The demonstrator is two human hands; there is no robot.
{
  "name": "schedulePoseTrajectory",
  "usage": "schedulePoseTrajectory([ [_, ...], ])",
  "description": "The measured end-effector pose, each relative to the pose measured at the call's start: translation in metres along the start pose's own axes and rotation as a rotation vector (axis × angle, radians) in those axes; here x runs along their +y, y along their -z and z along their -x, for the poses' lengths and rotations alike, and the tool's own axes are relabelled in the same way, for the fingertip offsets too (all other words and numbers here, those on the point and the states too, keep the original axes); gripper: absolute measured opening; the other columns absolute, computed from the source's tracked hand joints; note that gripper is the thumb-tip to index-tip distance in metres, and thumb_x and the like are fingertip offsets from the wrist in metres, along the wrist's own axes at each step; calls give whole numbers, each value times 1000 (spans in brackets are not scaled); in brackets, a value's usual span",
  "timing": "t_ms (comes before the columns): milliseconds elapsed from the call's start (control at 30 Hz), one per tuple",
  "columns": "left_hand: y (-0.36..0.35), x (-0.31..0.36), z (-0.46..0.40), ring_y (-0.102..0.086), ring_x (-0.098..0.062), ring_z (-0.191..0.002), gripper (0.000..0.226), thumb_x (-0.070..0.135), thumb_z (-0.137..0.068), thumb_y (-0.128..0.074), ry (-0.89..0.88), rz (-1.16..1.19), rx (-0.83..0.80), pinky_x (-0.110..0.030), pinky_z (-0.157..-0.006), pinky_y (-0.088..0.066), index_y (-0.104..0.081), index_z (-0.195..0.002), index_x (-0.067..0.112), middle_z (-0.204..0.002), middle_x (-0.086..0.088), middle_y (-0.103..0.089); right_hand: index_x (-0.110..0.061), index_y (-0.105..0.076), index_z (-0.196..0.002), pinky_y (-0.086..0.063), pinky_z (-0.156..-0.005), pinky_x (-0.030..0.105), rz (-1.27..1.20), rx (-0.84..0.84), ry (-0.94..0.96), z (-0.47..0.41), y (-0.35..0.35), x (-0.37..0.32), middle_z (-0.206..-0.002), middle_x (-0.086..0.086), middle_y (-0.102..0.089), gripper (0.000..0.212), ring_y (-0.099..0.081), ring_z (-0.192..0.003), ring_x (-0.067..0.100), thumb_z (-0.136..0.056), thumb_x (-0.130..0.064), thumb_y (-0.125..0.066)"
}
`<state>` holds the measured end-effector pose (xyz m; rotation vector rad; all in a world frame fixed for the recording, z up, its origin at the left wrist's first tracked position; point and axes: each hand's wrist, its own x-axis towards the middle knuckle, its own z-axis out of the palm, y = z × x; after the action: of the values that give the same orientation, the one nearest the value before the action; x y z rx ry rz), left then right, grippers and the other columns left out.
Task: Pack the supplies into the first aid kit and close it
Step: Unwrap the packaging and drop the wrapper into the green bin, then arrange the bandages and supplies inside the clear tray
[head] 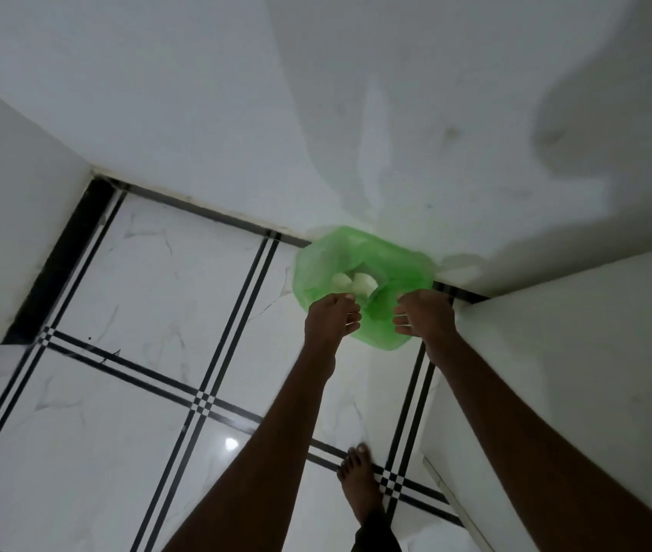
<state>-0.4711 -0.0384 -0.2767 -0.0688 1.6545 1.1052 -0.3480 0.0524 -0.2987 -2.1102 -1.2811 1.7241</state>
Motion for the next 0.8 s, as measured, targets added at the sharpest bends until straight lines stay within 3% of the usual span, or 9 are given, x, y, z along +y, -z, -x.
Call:
schedulePoseTrajectory([
  [167,-39,46,83,-69,-28,-93,23,11,-94,-59,-121,55,-60,-40,-89,-57,-70,-110,-1,-107,-26,-71,-11,-64,-77,-61,-73,46,-109,20,160,83,64,-47,-91,25,-72,14,-68,-70,29,-88,-14,-56],
  [267,-70,59,144,-71,-33,-102,27,15,-95,-58,-178,77,-123,-36,-87,-58,-69,-114,-1,-113,-25,-71,-5,-69,-91,-61,-70,41,-161,72,252,133,119,-63,-88,19,-74,15,-68,-66,22,-89,-17,-58],
  [367,-106,62,204,-70,-34,-107,29,16,-97,-55,-227,86,-188,-32,-84,-59,-68,-117,-1,-113,-24,-72,-11,-71,-92,-62,-72,42,-172,113,337,183,182,-65,-84,11,-75,17,-72,-69,21,-88,-22,-59],
  [533,-180,36,298,-71,-32,-106,31,19,-101,-49,-294,36,-340,-39,-93,-57,-68,-118,2,-112,-21,-73,-11,-70,-94,-61,-70,39,-237,125,429,248,295,-34,-85,11,-75,16,-73,-71,23,-92,-20,-57],
  [700,-257,-2,369,-72,-32,-101,33,21,-102,-49,-324,-67,-454,-36,-88,-59,-68,-119,1,-113,-24,-72,-11,-70,-93,-58,-64,35,-275,218,444,286,402,17,-80,7,-74,15,-70,-67,23,-92,-19,-58],
  [800,-287,-23,389,-72,-31,-97,32,20,-102,-49,-308,-123,-489,-33,-83,-60,-68,-118,0,-111,-26,-72,-17,-70,-94,-60,-71,42,-172,333,450,291,445,55,-82,6,-74,16,-71,-73,25,-89,-25,-57],
])
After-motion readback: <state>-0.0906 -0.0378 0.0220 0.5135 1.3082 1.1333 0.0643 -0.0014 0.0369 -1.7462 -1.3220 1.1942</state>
